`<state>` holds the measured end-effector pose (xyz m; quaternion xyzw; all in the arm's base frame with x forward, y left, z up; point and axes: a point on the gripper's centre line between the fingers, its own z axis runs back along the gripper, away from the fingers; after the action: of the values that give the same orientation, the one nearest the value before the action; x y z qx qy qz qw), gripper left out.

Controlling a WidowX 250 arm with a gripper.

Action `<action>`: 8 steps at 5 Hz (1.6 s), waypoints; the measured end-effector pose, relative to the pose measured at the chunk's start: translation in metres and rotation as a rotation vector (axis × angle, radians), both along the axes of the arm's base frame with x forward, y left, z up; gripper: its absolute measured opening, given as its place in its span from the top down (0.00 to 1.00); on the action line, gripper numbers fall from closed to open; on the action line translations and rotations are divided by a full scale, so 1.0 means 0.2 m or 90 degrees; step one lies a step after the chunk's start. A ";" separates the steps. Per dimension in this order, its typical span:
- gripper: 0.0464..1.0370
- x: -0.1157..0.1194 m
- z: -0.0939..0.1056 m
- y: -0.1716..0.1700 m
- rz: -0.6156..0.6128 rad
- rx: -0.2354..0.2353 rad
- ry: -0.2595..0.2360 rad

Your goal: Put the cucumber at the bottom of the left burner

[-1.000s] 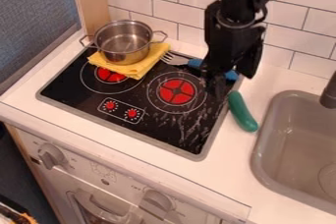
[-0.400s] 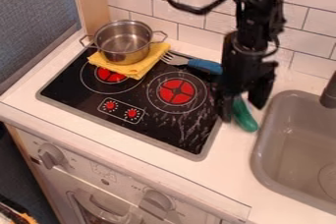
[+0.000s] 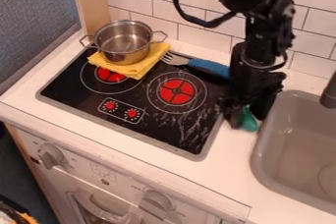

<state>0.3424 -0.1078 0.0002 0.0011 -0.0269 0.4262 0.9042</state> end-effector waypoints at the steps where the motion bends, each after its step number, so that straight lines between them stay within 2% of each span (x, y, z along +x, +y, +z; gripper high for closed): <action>1: 0.59 0.00 0.00 0.00 0.002 0.005 -0.002; 2: 0.60 0.01 0.00 0.00 0.008 0.001 -0.007; 4: 0.60 0.03 0.02 0.01 0.023 -0.027 -0.013; 5: 0.60 0.04 0.12 0.07 0.029 -0.048 -0.044; 6: 0.60 -0.02 0.29 0.15 0.046 -0.083 -0.092; 7: 0.60 -0.17 0.41 0.26 0.095 -0.031 -0.107; 8: 0.60 -0.28 0.46 0.40 0.145 -0.006 -0.118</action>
<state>0.2871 -0.0268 0.0918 -0.0395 -0.1077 0.5246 0.8436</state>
